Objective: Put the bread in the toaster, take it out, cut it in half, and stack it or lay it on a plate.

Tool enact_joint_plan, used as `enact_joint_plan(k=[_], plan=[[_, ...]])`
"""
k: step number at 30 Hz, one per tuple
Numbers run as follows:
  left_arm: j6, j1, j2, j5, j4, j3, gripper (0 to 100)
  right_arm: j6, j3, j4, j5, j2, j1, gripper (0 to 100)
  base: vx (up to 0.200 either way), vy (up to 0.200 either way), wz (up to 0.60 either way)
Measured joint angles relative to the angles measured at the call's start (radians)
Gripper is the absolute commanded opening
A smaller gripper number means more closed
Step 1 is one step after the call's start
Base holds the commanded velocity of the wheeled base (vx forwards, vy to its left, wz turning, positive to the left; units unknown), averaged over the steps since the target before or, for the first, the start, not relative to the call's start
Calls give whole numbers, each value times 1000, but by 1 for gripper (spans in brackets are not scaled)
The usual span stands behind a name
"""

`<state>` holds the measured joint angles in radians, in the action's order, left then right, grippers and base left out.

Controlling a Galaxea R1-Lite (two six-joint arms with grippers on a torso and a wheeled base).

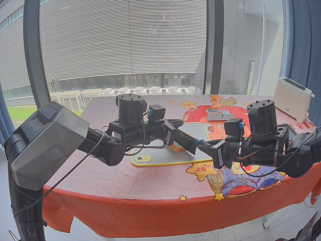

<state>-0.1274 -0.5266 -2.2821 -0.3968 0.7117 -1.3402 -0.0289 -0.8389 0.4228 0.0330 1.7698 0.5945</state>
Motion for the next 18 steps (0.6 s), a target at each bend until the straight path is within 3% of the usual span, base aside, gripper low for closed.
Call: enact_joint_plan(k=[1,18], plan=[[0,0,0,0,0,0,0,0,0,0,-2,0,0,100,0,0,0],[-3,1,-4,1,-27,10,0,-17,-10,0,0,-7,-1,100,0,0,0]])
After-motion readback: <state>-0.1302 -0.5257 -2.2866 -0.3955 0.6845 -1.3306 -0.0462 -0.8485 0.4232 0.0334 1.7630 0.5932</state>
